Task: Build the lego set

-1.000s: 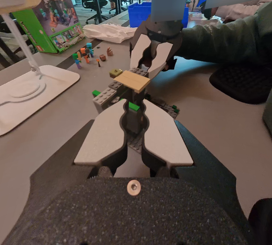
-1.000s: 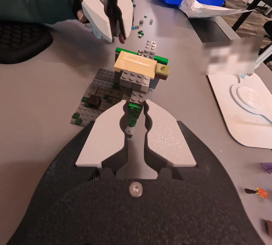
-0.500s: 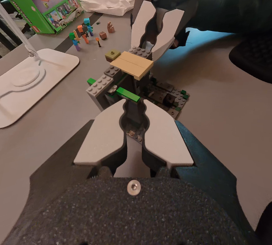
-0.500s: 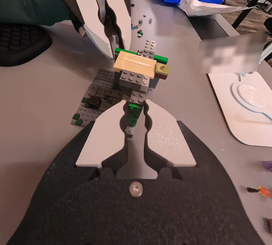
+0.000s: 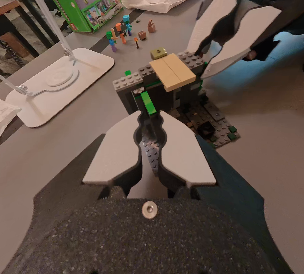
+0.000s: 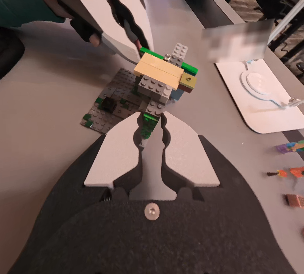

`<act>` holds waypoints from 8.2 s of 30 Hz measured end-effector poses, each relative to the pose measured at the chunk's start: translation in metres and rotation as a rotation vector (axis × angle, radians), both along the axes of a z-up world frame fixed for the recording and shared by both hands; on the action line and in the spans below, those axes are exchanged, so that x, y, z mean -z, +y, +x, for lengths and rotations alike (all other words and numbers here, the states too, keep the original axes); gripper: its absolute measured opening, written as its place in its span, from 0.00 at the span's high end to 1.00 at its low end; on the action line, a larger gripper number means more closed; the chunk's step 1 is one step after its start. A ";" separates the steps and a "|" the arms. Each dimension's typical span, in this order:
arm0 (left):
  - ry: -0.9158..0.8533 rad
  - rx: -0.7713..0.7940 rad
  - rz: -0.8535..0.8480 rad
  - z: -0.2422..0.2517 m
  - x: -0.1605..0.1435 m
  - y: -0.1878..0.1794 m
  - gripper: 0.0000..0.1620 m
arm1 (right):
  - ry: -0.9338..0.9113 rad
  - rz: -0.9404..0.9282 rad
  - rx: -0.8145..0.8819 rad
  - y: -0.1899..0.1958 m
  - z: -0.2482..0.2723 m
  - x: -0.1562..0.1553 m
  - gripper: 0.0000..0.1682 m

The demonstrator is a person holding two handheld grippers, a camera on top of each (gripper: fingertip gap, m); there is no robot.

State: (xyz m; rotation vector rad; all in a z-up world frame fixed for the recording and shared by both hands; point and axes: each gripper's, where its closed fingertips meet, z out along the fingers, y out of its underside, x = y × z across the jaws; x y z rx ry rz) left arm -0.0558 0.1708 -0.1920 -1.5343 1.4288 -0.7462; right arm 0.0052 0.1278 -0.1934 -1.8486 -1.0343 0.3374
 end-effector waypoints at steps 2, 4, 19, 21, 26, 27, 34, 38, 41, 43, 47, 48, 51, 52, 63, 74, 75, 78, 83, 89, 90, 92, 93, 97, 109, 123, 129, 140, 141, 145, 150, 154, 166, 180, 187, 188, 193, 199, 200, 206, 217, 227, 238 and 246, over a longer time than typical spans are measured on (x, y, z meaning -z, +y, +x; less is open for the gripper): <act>0.006 -0.026 0.007 0.000 0.001 0.005 0.90 | 0.006 -0.013 0.018 -0.004 -0.003 0.000 0.88; 0.008 -0.043 0.010 0.000 0.002 0.009 0.91 | 0.015 -0.019 0.037 -0.006 -0.006 0.000 0.88; 0.026 -0.128 0.032 0.003 0.004 0.021 0.92 | 0.166 -0.063 0.334 0.013 -0.007 0.000 0.90; 0.026 -0.147 0.040 0.004 0.004 0.025 0.93 | 0.164 -0.053 0.347 0.013 -0.010 0.000 0.90; 0.021 -0.176 0.044 0.003 0.004 0.031 0.93 | 0.167 -0.054 0.346 0.009 -0.020 -0.001 0.90; 0.020 -0.179 0.044 0.003 0.004 0.031 0.93 | 0.168 -0.055 0.340 0.007 -0.022 -0.001 0.89; 0.016 -0.185 0.048 0.002 0.004 0.031 0.91 | 0.153 -0.034 0.312 -0.002 -0.032 -0.005 0.87; 0.017 -0.180 0.051 0.001 0.003 0.029 0.91 | 0.156 -0.021 0.309 -0.003 -0.030 -0.008 0.87; 0.008 -0.174 0.053 -0.001 0.001 0.028 0.90 | 0.159 -0.015 0.294 -0.005 -0.029 -0.011 0.86; -0.002 -0.167 0.045 -0.004 -0.001 0.026 0.89 | 0.169 -0.013 0.278 -0.007 -0.027 -0.015 0.85; -0.012 -0.170 0.045 -0.014 -0.007 0.024 0.86 | 0.220 -0.022 0.223 -0.009 -0.022 -0.028 0.84; -0.018 -0.175 0.045 -0.017 -0.009 0.024 0.86 | 0.239 -0.007 0.198 -0.009 -0.020 -0.034 0.84; -0.041 -0.186 0.048 -0.023 -0.015 0.021 0.87 | 0.253 0.033 0.126 -0.004 -0.011 -0.050 0.85; -0.045 -0.189 0.052 -0.025 -0.017 0.019 0.88 | 0.262 0.046 0.109 -0.001 -0.007 -0.055 0.85; -0.047 -0.227 0.020 -0.032 -0.008 0.024 0.86 | 0.263 0.003 0.070 0.010 -0.009 -0.047 0.84; -0.020 -0.207 -0.004 -0.021 0.007 0.023 0.81 | 0.079 -0.059 0.175 0.002 -0.034 -0.004 0.74; -0.015 -0.200 -0.003 -0.020 0.008 0.022 0.82 | 0.067 -0.049 0.173 0.003 -0.035 -0.002 0.77; -0.007 -0.188 0.008 -0.018 0.008 0.020 0.84 | 0.025 -0.012 0.176 0.005 -0.033 -0.001 0.85; -0.017 -0.163 0.011 -0.017 0.005 0.014 0.87 | 0.010 -0.020 0.147 0.007 -0.027 0.000 0.87; -0.009 -0.123 0.010 -0.016 0.004 0.005 0.87 | -0.020 -0.019 0.047 0.008 -0.017 0.000 0.87; -0.005 -0.115 0.013 -0.016 0.004 0.003 0.87 | -0.023 -0.023 0.032 0.009 -0.015 0.000 0.87; 0.000 -0.098 0.015 -0.015 0.004 -0.001 0.87 | -0.033 -0.029 0.018 0.011 -0.011 0.000 0.88; 0.005 -0.088 0.014 -0.015 0.004 -0.003 0.87 | -0.041 -0.029 0.012 0.012 -0.008 0.000 0.88; 0.017 -0.062 0.026 -0.013 0.004 -0.009 0.88 | -0.064 -0.034 -0.004 0.016 -0.003 0.001 0.88; 0.028 -0.043 0.034 -0.008 0.004 -0.016 0.87 | -0.081 -0.035 0.002 0.026 0.005 0.001 0.88; 0.027 -0.049 0.040 -0.006 0.004 -0.016 0.87 | -0.071 -0.030 0.039 0.026 0.006 0.001 0.88; 0.027 -0.079 0.055 -0.004 0.005 -0.011 0.87 | -0.063 -0.036 0.083 0.022 0.006 0.001 0.88; 0.035 -0.117 0.063 -0.003 0.007 -0.005 0.88 | -0.004 -0.065 0.183 0.010 0.004 0.000 0.89; 0.035 -0.120 0.063 -0.003 0.007 -0.005 0.88 | 0.004 -0.069 0.197 0.008 0.004 0.000 0.89; 0.039 -0.133 0.065 -0.002 0.009 -0.002 0.89 | 0.029 -0.075 0.244 0.004 0.003 0.000 0.89; 0.042 -0.146 0.063 0.000 0.011 0.002 0.91 | 0.064 -0.074 0.295 0.001 0.000 0.000 0.89; 0.041 -0.160 0.057 0.000 0.013 0.005 0.91 | 0.087 -0.064 0.330 -0.001 -0.002 -0.001 0.89; 0.033 -0.177 0.060 -0.002 0.012 0.008 0.89 | 0.097 -0.044 0.348 -0.002 -0.005 -0.001 0.89; -0.045 -0.171 -0.031 -0.021 -0.014 -0.001 0.86 | 0.186 0.009 0.399 -0.015 0.020 -0.032 0.79; -0.297 -0.273 -0.013 -0.040 -0.064 -0.007 0.93 | 0.394 0.196 0.510 -0.019 0.041 -0.073 0.75; -0.348 -0.300 -0.008 -0.044 -0.072 -0.007 0.95 | 0.419 0.220 0.523 -0.019 0.042 -0.078 0.77; -0.554 -0.453 0.016 -0.064 -0.102 -0.007 1.00 | 0.447 0.324 0.552 -0.010 0.043 -0.097 0.94; -0.621 -0.567 0.075 -0.076 -0.102 -0.001 1.00 | 0.429 0.412 0.624 0.008 0.061 -0.093 1.00; -0.614 -0.578 0.092 -0.076 -0.101 0.001 1.00 | 0.439 0.411 0.624 0.008 0.064 -0.091 1.00; -0.602 -0.603 0.099 -0.080 -0.096 0.007 1.00 | 0.480 0.410 0.634 0.005 0.076 -0.089 1.00; -0.525 -0.653 0.139 -0.068 -0.089 0.021 1.00 | 0.392 0.464 0.685 0.011 0.082 -0.103 1.00; -0.566 -0.676 0.241 -0.033 -0.138 0.060 1.00 | 0.374 0.548 0.679 0.091 0.072 -0.184 1.00; -0.509 -0.690 0.224 -0.031 -0.107 0.073 1.00 | 0.355 0.571 0.651 0.217 0.049 -0.252 0.99; -0.514 -0.681 0.203 -0.033 -0.104 0.077 1.00 | 0.336 0.567 0.681 0.278 0.054 -0.265 1.00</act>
